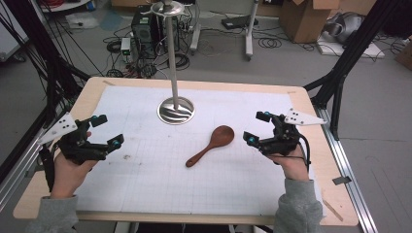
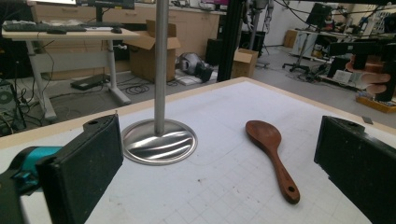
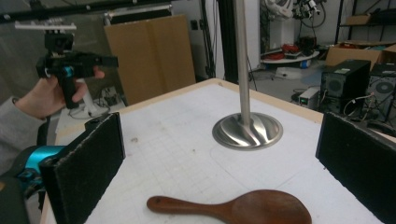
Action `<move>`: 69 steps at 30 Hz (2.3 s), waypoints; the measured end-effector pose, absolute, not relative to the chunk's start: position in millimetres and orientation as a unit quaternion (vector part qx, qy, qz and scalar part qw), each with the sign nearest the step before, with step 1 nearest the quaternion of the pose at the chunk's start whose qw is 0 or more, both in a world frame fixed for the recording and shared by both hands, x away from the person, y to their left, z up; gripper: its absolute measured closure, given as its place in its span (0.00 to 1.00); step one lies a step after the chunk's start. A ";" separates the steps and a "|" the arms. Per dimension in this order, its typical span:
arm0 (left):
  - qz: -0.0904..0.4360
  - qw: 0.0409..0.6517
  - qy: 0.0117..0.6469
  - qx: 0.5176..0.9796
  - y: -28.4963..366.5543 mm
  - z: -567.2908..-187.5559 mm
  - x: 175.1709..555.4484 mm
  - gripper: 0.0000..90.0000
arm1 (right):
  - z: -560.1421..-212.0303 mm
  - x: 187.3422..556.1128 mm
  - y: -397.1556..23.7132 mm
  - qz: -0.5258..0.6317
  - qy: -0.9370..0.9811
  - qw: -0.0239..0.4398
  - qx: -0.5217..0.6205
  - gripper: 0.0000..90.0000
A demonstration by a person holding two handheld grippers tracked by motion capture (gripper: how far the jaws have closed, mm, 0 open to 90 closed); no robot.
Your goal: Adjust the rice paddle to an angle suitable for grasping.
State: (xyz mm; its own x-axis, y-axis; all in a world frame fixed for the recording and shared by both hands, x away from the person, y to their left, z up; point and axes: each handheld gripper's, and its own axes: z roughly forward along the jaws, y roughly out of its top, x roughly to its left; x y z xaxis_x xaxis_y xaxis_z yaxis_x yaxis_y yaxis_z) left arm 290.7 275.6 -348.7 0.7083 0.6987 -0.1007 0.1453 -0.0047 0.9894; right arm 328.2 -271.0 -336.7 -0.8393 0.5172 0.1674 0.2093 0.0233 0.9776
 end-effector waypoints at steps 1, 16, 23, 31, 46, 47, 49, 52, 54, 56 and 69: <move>0.220 0.630 0.313 0.676 276.9 -348.9 290.0 0.02 | -337.4 330.5 -269.5 0.649 0.705 0.121 0.259 0.00; 0.224 0.618 0.324 0.680 284.3 -354.9 282.1 0.02 | -349.2 349.5 -243.0 0.613 0.727 0.139 0.277 0.06; 0.221 0.613 0.326 0.685 283.3 -357.9 281.9 0.02 | -357.7 357.1 -230.3 0.595 0.747 0.126 0.271 0.29; 0.217 0.609 0.329 0.688 284.9 -360.4 280.8 0.02 | -363.4 361.5 -223.1 0.587 0.759 0.114 0.260 0.51; 0.214 0.605 0.328 0.693 282.1 -362.3 281.9 0.02 | -375.4 368.2 -205.7 0.566 0.776 0.107 0.258 0.86; 0.215 0.605 0.328 0.693 282.2 -362.3 282.0 0.02 | -376.5 368.8 -204.2 0.563 0.778 0.108 0.257 0.88; 0.216 0.605 0.328 0.692 282.4 -361.9 281.5 0.02 | -379.4 369.5 -200.3 0.555 0.784 0.107 0.256 0.93; 0.216 0.606 0.329 0.692 282.4 -361.6 280.9 0.02 | -381.8 370.1 -197.4 0.550 0.788 0.105 0.256 0.97; 0.216 0.606 0.328 0.692 282.4 -361.6 280.6 0.02 | -384.7 371.4 -194.0 0.546 0.791 0.101 0.258 0.99; 0.215 0.605 0.329 0.693 282.4 -362.0 280.5 0.02 | -385.9 372.5 -193.3 0.544 0.792 0.103 0.258 0.99; 0.211 0.593 0.333 0.702 281.5 -368.8 278.9 0.02 | -401.6 383.7 -180.5 0.508 0.809 0.108 0.275 0.99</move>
